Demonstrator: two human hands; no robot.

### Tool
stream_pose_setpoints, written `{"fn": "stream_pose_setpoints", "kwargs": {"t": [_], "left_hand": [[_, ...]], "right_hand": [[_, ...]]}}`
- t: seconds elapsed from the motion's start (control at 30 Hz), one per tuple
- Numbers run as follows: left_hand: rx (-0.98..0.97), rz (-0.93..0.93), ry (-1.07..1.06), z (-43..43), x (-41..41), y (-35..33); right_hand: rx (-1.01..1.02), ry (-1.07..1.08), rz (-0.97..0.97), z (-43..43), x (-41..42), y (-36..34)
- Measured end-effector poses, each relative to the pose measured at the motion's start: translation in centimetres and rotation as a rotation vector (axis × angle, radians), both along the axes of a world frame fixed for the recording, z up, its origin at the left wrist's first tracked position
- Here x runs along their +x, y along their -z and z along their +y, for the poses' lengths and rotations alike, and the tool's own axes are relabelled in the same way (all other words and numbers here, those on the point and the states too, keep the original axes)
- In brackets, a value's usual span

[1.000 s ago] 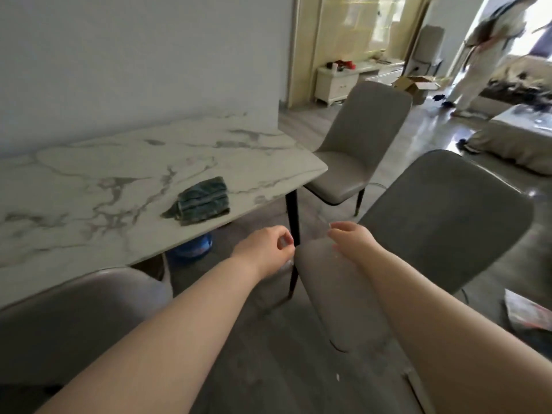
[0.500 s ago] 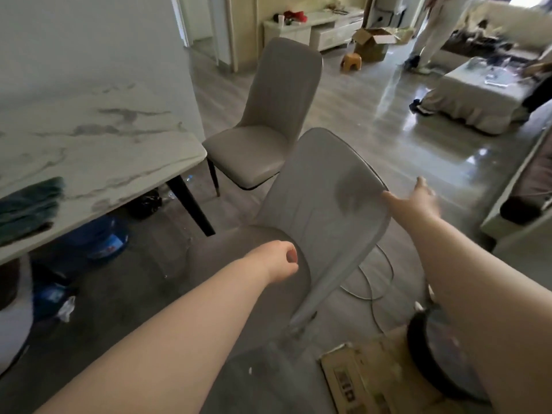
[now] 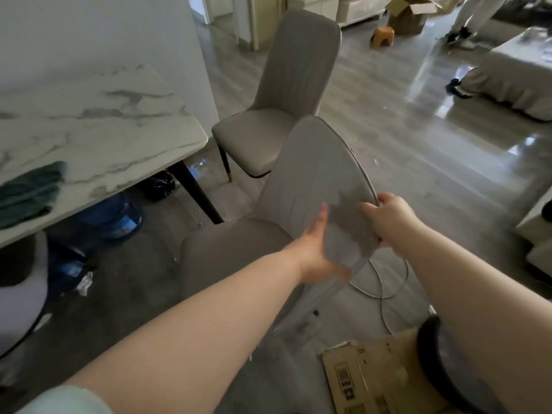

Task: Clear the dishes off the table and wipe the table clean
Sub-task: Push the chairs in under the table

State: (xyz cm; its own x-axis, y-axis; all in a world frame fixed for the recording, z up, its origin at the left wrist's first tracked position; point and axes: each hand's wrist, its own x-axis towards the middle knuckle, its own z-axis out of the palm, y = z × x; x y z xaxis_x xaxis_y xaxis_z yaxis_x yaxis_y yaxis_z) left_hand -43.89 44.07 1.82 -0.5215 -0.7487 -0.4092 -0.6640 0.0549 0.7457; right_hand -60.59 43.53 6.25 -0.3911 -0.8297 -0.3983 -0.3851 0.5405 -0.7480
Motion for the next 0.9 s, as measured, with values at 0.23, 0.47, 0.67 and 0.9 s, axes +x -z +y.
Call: {"fn": "stream_pose_setpoints", "kwargs": {"t": [0.23, 0.47, 0.67, 0.9], "left_hand": [[-0.445, -0.047, -0.234, 4.0, 2.5, -1.6], [-0.358, -0.112, -0.083, 2.5, 12.8, -6.1], [-0.203, -0.133, -0.013, 5.8, 24.8, -7.2], [-0.132, -0.144, -0.233, 11.0, 38.2, -6.2]], "right_hand": [[0.043, -0.148, -0.242, 0.0, 7.9, -4.7], [0.204, -0.224, -0.260, 0.5, 13.2, -7.7], [0.146, 0.122, -0.369, 1.1, 14.9, -6.6], [0.272, 0.280, -0.652, 7.3, 22.5, -1.1]]}}
